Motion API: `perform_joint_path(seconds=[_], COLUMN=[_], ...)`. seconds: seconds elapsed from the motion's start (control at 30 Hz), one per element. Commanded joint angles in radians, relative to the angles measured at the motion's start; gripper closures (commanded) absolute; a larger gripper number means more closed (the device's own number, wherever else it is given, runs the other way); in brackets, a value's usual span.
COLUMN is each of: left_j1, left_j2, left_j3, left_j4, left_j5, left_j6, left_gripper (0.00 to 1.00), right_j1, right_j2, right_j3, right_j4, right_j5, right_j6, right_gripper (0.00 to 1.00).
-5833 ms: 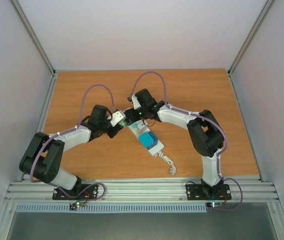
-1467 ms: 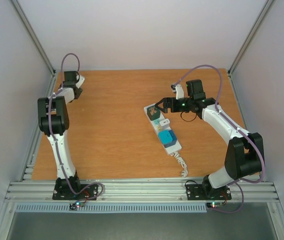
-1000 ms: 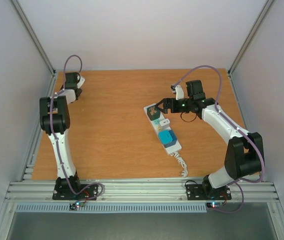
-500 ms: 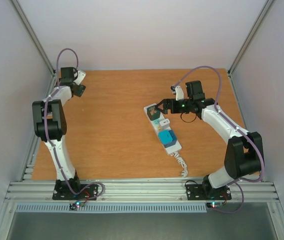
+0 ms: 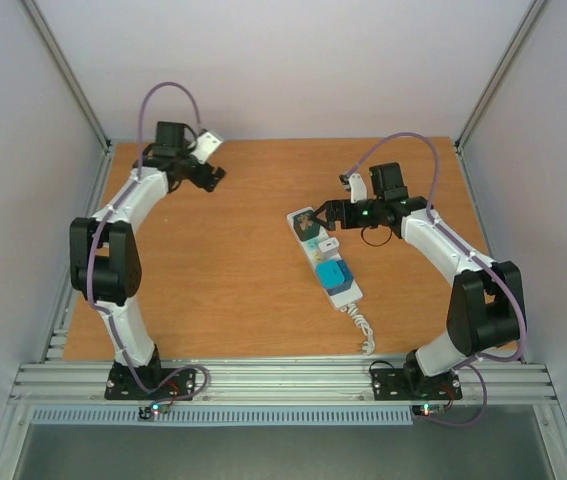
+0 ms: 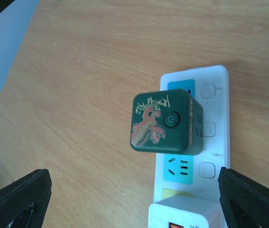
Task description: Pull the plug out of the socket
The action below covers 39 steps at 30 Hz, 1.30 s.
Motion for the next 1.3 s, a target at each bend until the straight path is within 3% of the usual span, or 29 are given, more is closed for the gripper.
perform_joint_path(seconds=[0.0,0.4,0.87,1.27], left_j1=[-0.106,-0.332,-0.409,-0.466], left_j2=[-0.040,0.014,0.053,0.099], left_j3=[-0.018,-0.033,-0.045,-0.046], left_j4=[-0.048,-0.001,0.009,0.007], left_j5=[0.149,0.156,0.183,0.184], left_j6=[-0.042,-0.144,-0.170,-0.175], left_gripper=[0.03,0.04,0.03,0.04], right_j1=[-0.011,-0.026,0.006,0.039], right_j2=[0.028,0.035,0.133,0.167], right_j3=[-0.014,-0.084,-0.082,-0.082], right_j4=[-0.053,-0.104,-0.082,-0.060], right_j5=[0.020,0.046,0.064,0.077], right_j6=[-0.069,-0.142,-0.159,-0.153], right_gripper=[0.04,0.12,0.18,0.42])
